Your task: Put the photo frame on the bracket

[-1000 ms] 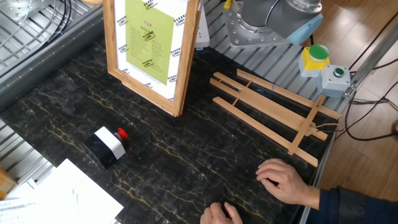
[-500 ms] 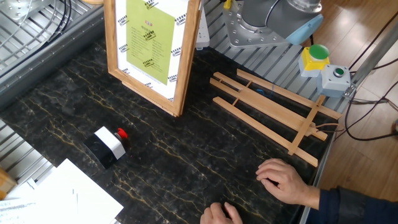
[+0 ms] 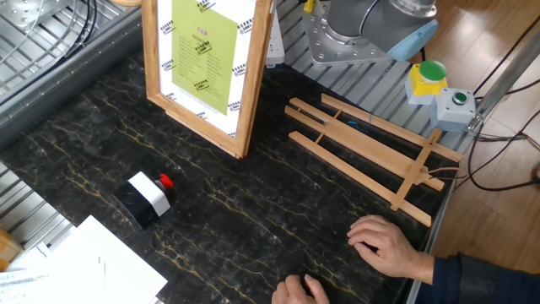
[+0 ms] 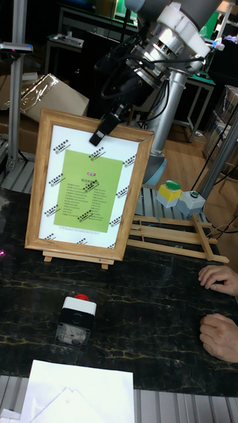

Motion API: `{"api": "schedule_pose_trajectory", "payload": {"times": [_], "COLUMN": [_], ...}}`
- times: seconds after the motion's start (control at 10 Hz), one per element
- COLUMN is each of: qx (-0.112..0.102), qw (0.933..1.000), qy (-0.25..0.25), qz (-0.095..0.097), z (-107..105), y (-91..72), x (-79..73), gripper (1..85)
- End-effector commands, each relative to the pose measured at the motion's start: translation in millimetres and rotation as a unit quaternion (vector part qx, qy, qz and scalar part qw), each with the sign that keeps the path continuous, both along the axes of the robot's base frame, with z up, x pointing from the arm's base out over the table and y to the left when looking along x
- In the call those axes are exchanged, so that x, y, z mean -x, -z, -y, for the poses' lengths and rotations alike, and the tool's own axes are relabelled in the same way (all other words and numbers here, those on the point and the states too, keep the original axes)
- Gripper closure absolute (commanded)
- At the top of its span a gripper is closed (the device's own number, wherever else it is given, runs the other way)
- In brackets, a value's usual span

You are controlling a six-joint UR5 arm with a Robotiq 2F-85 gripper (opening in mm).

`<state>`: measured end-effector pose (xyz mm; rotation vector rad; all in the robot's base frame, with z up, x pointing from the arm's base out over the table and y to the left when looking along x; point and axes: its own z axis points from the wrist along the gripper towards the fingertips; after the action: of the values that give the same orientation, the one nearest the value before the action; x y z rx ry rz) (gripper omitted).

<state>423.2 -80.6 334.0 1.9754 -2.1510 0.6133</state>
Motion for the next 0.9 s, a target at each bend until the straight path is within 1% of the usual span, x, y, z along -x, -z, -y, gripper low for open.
{"api": "schedule_pose_trajectory", "payload": {"times": [0.0,0.3,0.4,0.5,0.6,0.8], "qx": [-0.008,-0.015,-0.015,-0.015,-0.014,-0.014], "qw": [1.0,0.9999,0.9999,0.9999,0.9999,0.9999], "qy": [0.001,0.004,0.006,0.006,0.005,0.004], "qz": [0.005,0.004,0.002,0.0,-0.001,-0.002], "z": [-3.8,-5.6,-5.0,-4.5,-4.7,-5.9], "y": [1.5,2.9,2.8,2.8,2.7,1.9], "x": [-1.8,-1.1,0.0,1.1,1.0,0.9], "gripper": [84.7,84.7,83.3,80.7,71.7,67.3]}}
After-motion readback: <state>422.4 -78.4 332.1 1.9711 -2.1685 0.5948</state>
